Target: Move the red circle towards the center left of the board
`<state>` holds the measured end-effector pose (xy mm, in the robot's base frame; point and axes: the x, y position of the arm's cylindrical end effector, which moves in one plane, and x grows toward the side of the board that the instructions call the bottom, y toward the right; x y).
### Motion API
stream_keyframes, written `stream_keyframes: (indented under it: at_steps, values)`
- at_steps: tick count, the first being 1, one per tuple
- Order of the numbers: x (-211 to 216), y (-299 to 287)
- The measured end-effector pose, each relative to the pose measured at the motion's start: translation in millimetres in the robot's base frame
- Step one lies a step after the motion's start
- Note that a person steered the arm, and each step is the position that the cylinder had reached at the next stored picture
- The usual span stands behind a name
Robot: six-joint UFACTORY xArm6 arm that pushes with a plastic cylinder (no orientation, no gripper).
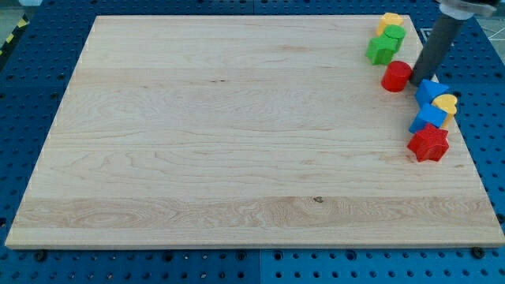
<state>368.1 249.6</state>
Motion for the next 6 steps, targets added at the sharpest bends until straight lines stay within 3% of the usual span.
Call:
stream_keyframes:
  at_steps: [2, 6]
  values:
    - [-2, -89]
    - [-8, -76]
